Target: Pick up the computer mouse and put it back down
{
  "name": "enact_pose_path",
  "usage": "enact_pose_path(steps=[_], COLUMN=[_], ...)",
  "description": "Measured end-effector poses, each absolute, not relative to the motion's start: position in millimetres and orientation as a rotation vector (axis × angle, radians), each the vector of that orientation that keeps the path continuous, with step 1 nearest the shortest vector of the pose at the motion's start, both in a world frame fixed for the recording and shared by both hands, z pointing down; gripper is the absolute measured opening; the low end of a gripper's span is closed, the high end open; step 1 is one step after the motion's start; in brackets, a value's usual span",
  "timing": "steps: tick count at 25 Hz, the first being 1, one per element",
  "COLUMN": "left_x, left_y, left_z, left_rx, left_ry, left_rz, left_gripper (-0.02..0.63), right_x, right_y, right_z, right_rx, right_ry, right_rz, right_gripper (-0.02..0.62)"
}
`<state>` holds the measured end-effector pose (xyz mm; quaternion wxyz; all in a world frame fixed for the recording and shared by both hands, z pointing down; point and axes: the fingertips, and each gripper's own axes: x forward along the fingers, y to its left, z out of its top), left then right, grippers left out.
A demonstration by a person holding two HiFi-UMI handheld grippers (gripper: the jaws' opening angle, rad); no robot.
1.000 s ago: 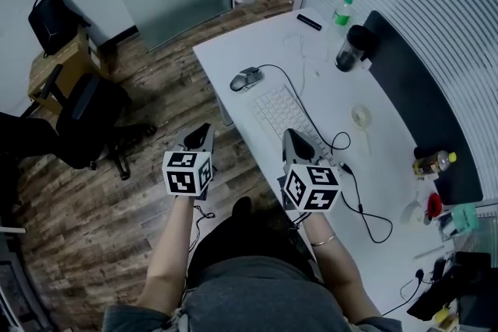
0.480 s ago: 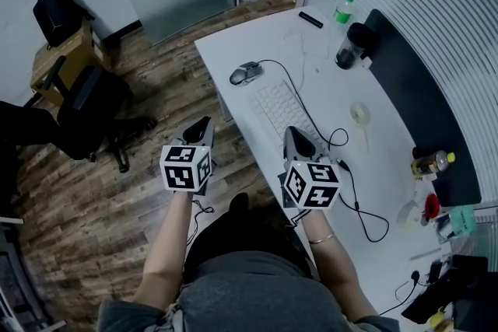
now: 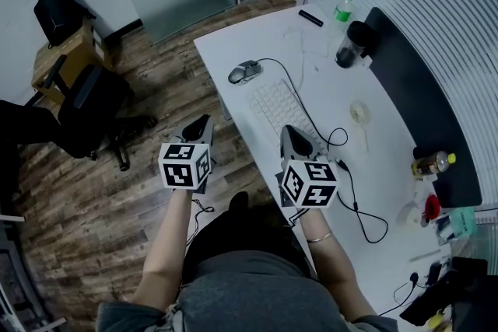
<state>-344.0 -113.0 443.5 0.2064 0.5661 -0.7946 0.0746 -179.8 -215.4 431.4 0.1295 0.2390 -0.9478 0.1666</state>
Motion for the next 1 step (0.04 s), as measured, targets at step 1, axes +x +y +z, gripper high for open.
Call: enact_pose_path(steps=[1], left_x=[-344.0], left_y=[-113.7], left_z=[443.5], left_rx=[1.576], left_ry=[-2.214], left_rz=[0.207], left_gripper=[0.037], right_x=[-180.1], right_y=[-215.7], right_z=[431.7], right_rx=[0.693], right_ry=[-2.755], right_rz=[0.485], right_gripper=[0.002])
